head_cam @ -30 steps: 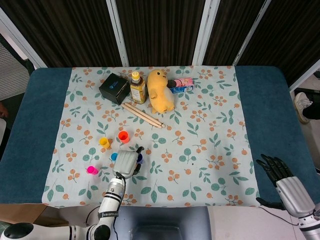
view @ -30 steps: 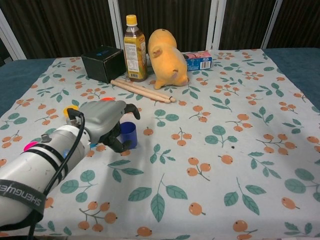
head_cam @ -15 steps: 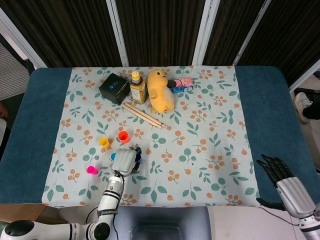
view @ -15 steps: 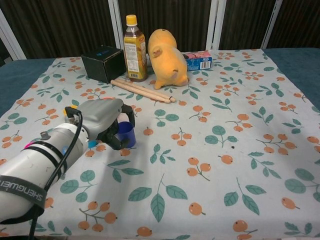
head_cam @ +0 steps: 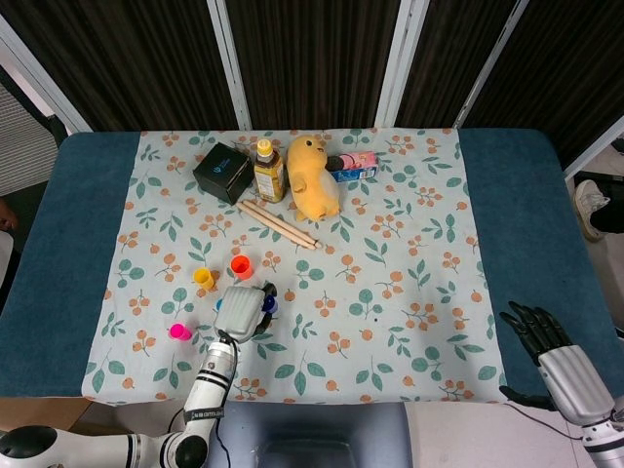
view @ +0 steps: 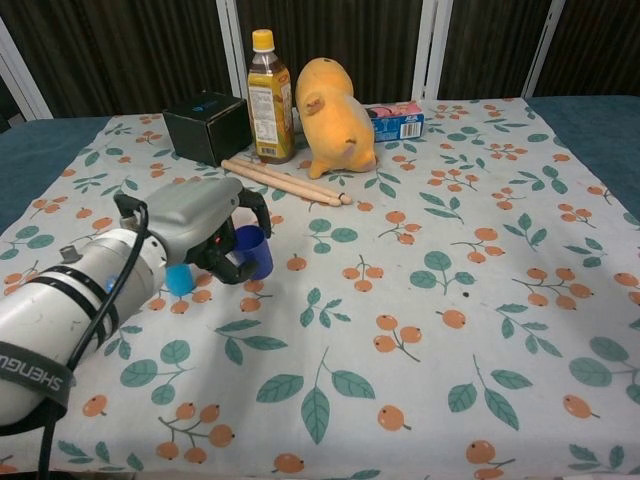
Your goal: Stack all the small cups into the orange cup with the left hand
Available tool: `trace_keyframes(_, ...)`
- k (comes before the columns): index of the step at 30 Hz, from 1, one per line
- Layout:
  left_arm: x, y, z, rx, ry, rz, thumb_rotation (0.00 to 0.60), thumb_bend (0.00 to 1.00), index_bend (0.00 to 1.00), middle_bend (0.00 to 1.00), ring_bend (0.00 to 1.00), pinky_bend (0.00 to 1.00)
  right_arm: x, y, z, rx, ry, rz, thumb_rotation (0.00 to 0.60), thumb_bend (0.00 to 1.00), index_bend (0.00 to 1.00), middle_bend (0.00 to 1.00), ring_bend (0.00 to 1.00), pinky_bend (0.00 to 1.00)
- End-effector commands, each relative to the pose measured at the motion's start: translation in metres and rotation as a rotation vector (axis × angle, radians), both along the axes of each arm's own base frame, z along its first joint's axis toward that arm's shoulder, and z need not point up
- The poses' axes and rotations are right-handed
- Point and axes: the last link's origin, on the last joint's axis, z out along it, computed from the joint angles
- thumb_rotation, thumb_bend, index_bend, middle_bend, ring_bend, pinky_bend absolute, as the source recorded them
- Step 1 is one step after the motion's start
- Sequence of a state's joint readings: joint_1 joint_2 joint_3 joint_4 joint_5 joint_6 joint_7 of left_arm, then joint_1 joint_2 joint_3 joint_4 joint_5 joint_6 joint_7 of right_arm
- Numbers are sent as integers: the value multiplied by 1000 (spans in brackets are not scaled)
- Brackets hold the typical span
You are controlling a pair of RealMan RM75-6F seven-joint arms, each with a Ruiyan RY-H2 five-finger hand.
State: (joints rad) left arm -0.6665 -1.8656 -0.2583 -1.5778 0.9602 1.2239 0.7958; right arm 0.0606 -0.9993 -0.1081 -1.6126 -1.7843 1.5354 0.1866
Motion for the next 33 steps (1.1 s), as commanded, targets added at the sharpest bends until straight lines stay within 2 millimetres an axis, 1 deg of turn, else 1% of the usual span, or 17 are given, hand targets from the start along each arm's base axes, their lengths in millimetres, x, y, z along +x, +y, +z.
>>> trace_keyframes(1, 4, 0, 6, 12, -12, -13, 600, 372, 559, 1000, 1000, 1000, 0, 0, 0, 1, 0, 1, 600, 118, 0, 0, 0, 0)
trace_keyframes(3, 13, 13, 23, 84, -15, -40, 600, 373, 559, 1000, 1000, 1000, 0, 0, 2, -1, -5, 1, 600, 118, 0, 0, 0, 0)
trace_keyframes(6, 14, 33, 37, 144, 9, -29, 600, 372, 559, 1000, 1000, 1000, -1, 0, 4, -6, -9, -1, 600, 118, 0, 0, 0, 0)
trace_keyframes(9, 13, 54, 47, 196, 32, 6, 600, 372, 558, 1000, 1000, 1000, -1, 0, 5, -10, -8, -3, 600, 117, 0, 0, 0, 0)
trace_keyframes(14, 11, 74, 58, 237, 36, 48, 600, 372, 557, 1000, 1000, 1000, -2, -2, 6, -23, -5, -11, 600, 118, 0, 0, 0, 0)
trace_keyframes(17, 3, 80, 59, 232, 49, 72, 600, 371, 557, 1000, 1000, 1000, -2, -3, 6, -28, -3, -14, 600, 118, 0, 0, 0, 0)
trace_keyframes(21, -7, 80, 53, 205, 62, 92, 600, 371, 556, 1000, 1000, 1000, -3, -4, 5, -32, -1, -20, 600, 118, 0, 0, 0, 0)
trace_keyframes(33, -13, 77, 38, 148, 61, 114, 600, 371, 551, 1000, 1000, 1000, -3, -4, 8, -42, -8, -20, 600, 118, 0, 0, 0, 0)
